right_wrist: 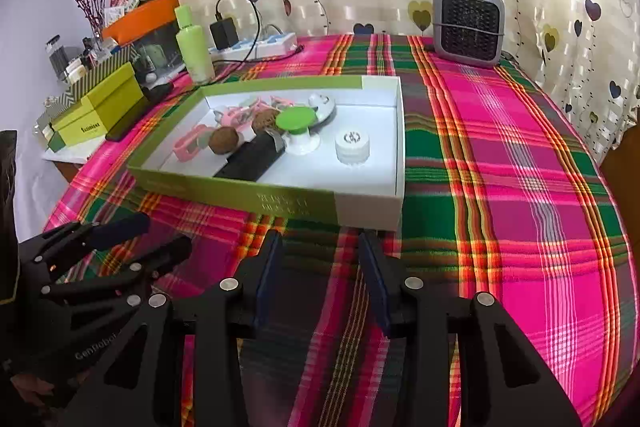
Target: Organize objects
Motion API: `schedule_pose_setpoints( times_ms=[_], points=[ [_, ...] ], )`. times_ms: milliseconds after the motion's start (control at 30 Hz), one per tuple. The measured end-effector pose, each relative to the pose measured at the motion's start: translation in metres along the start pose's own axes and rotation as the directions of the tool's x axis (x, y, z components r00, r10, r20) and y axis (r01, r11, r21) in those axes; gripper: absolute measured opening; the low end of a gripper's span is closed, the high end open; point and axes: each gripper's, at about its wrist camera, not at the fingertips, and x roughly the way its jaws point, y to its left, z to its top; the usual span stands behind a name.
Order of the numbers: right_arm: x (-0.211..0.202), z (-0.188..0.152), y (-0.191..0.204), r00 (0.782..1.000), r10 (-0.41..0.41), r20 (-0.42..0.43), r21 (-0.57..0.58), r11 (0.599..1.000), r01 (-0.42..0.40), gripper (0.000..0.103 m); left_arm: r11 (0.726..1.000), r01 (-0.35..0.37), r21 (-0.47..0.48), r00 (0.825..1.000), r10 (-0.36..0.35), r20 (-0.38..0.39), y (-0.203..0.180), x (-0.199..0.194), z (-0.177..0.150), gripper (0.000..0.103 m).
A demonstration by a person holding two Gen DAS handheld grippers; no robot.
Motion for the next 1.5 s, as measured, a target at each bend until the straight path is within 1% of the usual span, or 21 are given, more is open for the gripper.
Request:
schedule_pose_setpoints(
  times_ms=[100, 200, 367, 500, 533, 567, 600, 633, 800, 933, 1067, 1200, 1500],
  points=[
    [0.004, -0.001, 0.002, 0.999, -0.034, -0.017, -0.016, 0.999, 0.033, 0.041, 1.000, -0.005, -0.014, 1.000, 0.005, -0.008, 0.003, 0.002, 0.000, 0.053],
    [0.006, -0.001, 0.002, 0.998, -0.049, -0.026, -0.020, 0.999, 0.048, 0.041, 1.000, -0.011, -0.009, 1.000, 0.011, -0.027, 0.004, 0.007, 0.001, 0.053],
    [0.012, -0.001, 0.000, 0.994, -0.096, -0.057, -0.013, 0.995, 0.095, 0.041, 1.000, -0.017, -0.010, 0.999, 0.017, -0.029, 0.006, 0.008, 0.002, 0.054],
    [0.015, -0.001, -0.004, 0.991, -0.113, -0.069, -0.001, 0.994, 0.113, 0.042, 1.000, -0.021, 0.013, 0.999, 0.022, -0.039, 0.002, 0.010, 0.002, 0.063],
    [0.015, -0.001, -0.004, 0.991, -0.114, -0.070, -0.002, 0.994, 0.114, 0.050, 0.999, -0.028, 0.022, 0.999, 0.029, -0.042, 0.000, 0.012, 0.003, 0.066],
    [0.015, -0.001, -0.004, 0.991, -0.113, -0.073, -0.003, 0.994, 0.113, 0.063, 0.999, -0.030, 0.022, 0.999, 0.031, -0.044, -0.002, 0.013, 0.004, 0.068],
    [0.017, -0.001, -0.003, 0.990, -0.118, -0.080, -0.005, 0.993, 0.118, 0.067, 0.999, -0.027, 0.019, 0.999, 0.028, -0.046, -0.002, 0.013, 0.004, 0.071],
    [0.018, 0.000, -0.003, 0.989, -0.122, -0.083, -0.007, 0.993, 0.122, 0.068, 0.999, -0.027, 0.018, 0.998, 0.027, -0.048, -0.002, 0.014, 0.005, 0.074],
    [0.020, 0.000, -0.002, 0.984, -0.155, -0.089, -0.018, 0.988, 0.154, 0.069, 0.999, -0.033, 0.009, 0.998, 0.033, -0.055, -0.006, 0.017, 0.006, 0.081],
    [0.020, 0.001, -0.005, 0.982, -0.168, -0.090, -0.009, 0.986, 0.168, 0.069, 0.999, -0.041, 0.002, 0.998, 0.041, -0.057, -0.007, 0.018, 0.007, 0.083],
    [0.019, 0.001, -0.012, 0.978, -0.190, -0.090, 0.024, 0.981, 0.193, 0.069, 0.999, -0.045, -0.005, 0.997, 0.045, -0.057, -0.007, 0.018, 0.007, 0.083],
    [0.019, 0.002, -0.015, 0.975, -0.201, -0.091, 0.032, 0.978, 0.205, 0.069, 0.999, -0.051, -0.010, 0.997, 0.050, -0.058, -0.009, 0.019, 0.008, 0.084],
    [0.020, 0.002, -0.015, 0.975, -0.202, -0.091, 0.032, 0.978, 0.206, 0.070, 0.999, -0.051, -0.010, 0.997, 0.050, -0.058, -0.009, 0.020, 0.008, 0.084]
  ],
)
